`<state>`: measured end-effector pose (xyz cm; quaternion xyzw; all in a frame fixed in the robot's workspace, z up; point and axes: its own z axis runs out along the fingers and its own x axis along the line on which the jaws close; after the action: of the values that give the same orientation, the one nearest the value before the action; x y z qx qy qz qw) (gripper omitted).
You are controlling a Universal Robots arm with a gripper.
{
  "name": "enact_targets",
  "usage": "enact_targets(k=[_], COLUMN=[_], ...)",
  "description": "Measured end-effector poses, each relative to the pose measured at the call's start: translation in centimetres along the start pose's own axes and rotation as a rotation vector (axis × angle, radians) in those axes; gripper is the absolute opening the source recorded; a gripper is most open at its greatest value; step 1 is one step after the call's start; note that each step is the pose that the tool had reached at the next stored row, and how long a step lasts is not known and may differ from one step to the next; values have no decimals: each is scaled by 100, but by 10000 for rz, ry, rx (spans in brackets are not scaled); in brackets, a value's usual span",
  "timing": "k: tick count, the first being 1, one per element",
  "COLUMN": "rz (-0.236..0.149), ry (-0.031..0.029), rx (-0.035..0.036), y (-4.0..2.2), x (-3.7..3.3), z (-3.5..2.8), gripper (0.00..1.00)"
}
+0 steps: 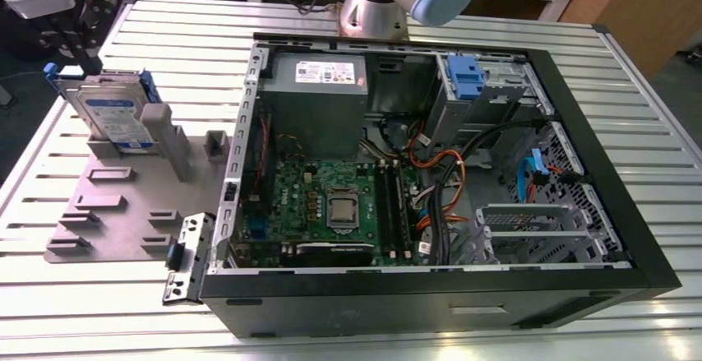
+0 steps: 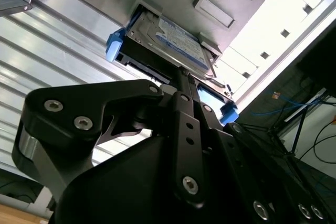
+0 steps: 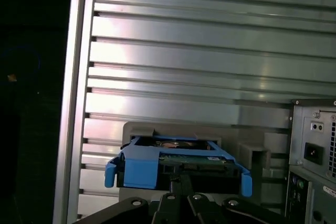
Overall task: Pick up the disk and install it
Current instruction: 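Pick up the disk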
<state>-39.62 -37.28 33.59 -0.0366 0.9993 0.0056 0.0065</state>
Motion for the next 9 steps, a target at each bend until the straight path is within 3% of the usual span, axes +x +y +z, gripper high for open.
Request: enact_targets(k=[9], rz=[-1530], ry=[17], rx=[-20], y=[0], x=[0], z=[3], gripper=[11])
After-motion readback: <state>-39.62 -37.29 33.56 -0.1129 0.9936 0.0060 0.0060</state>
